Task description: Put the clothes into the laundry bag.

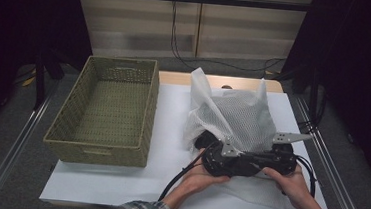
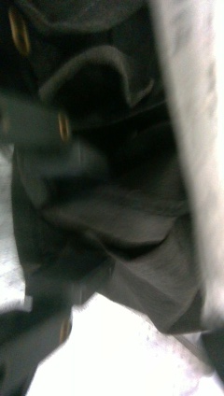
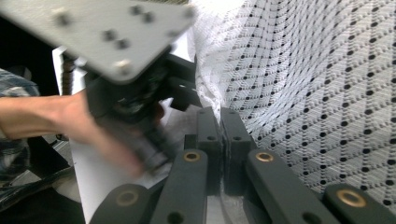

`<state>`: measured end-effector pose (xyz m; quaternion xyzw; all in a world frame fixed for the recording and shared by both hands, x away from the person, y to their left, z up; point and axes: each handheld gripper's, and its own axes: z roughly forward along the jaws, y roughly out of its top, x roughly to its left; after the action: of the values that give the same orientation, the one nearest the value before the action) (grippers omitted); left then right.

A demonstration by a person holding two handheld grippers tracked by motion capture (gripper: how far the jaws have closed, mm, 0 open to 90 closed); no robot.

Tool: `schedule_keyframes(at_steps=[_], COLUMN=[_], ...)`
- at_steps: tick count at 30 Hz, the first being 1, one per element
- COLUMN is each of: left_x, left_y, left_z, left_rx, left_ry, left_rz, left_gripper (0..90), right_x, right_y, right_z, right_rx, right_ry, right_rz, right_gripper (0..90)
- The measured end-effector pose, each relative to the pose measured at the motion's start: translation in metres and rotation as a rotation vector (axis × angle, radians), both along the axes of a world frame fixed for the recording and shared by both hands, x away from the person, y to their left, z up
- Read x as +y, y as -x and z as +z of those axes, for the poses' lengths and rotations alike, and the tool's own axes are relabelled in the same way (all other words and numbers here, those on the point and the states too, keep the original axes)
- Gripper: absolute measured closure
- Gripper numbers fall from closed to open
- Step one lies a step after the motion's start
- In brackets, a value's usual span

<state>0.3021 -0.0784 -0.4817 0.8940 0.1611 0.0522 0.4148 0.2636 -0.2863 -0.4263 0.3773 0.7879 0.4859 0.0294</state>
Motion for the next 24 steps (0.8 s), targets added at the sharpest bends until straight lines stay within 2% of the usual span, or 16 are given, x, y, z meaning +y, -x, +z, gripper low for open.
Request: schedule_keyframes(at_steps=[1, 2, 5, 6, 7, 8, 11, 13, 14, 15, 17, 18, 19, 21, 22, 24], left_x=[0.000, -0.001, -0.007, -0.009, -0.011, -0.011, -0.014, -0.015, -0.015, -0.017, -0.016, -0.015, -0.015, -0.014, -0.016, -0.020], left_y=[-0.004, -0.008, -0.013, -0.016, -0.017, -0.020, -0.031, -0.041, -0.042, -0.044, -0.045, -0.047, -0.050, -0.056, -0.059, -0.062], left_z=[0.003, 0.004, 0.009, 0.012, 0.011, 0.013, 0.011, 0.014, 0.016, 0.019, 0.027, 0.029, 0.030, 0.028, 0.023, 0.011], left_rx=[-0.008, 0.008, -0.008, -0.009, -0.014, -0.020, -0.008, -0.008, -0.023, -0.027, -0.062, -0.061, -0.079, -0.074, -0.084, -0.044], left_ry=[-0.011, 0.001, -0.010, -0.006, 0.019, 0.003, 0.081, 0.089, 0.087, 0.118, 0.123, 0.141, 0.146, 0.135, 0.107, 0.068], left_rz=[0.013, 0.018, 0.019, 0.035, 0.044, 0.056, 0.142, 0.166, 0.183, 0.185, 0.196, 0.204, 0.219, 0.236, 0.248, 0.241], left_gripper=[62.8, 73.9, 82.5, 83.6, 84.2, 84.4, 84.9, 85.1, 85.1, 85.2, 85.3, 85.3, 85.4, 85.4, 85.3, 85.0], right_x=[0.000, 0.001, 0.001, 0.002, 0.003, 0.003, 0.003, 0.003, 0.004, 0.004, 0.005, 0.005, 0.005, 0.006, 0.006, 0.008], right_y=[0.000, 0.001, 0.001, 0.002, 0.003, 0.004, 0.007, 0.010, 0.010, 0.011, 0.012, 0.013, 0.014, 0.015, 0.015, 0.014], right_z=[0.000, 0.000, 0.001, 0.002, 0.004, 0.005, 0.009, 0.012, 0.012, 0.013, 0.015, 0.017, 0.019, 0.020, 0.020, 0.015], right_rx=[-0.001, 0.000, 0.005, 0.003, -0.003, -0.005, -0.011, -0.009, -0.010, -0.009, -0.007, -0.005, -0.008, -0.012, -0.009, 0.009], right_ry=[0.001, -0.002, -0.015, -0.017, -0.021, -0.024, -0.031, -0.051, -0.053, -0.058, -0.077, -0.091, -0.099, -0.110, -0.098, -0.077], right_rz=[0.004, 0.004, 0.006, 0.009, 0.015, 0.019, 0.027, 0.045, 0.049, 0.057, 0.062, 0.065, 0.067, 0.080, 0.075, 0.083], right_gripper=[88.7, 88.7, 88.7, 88.7, 88.7, 88.7, 88.7, 88.8, 88.8, 88.8, 88.9, 88.9, 88.9, 89.0, 88.9, 89.0])
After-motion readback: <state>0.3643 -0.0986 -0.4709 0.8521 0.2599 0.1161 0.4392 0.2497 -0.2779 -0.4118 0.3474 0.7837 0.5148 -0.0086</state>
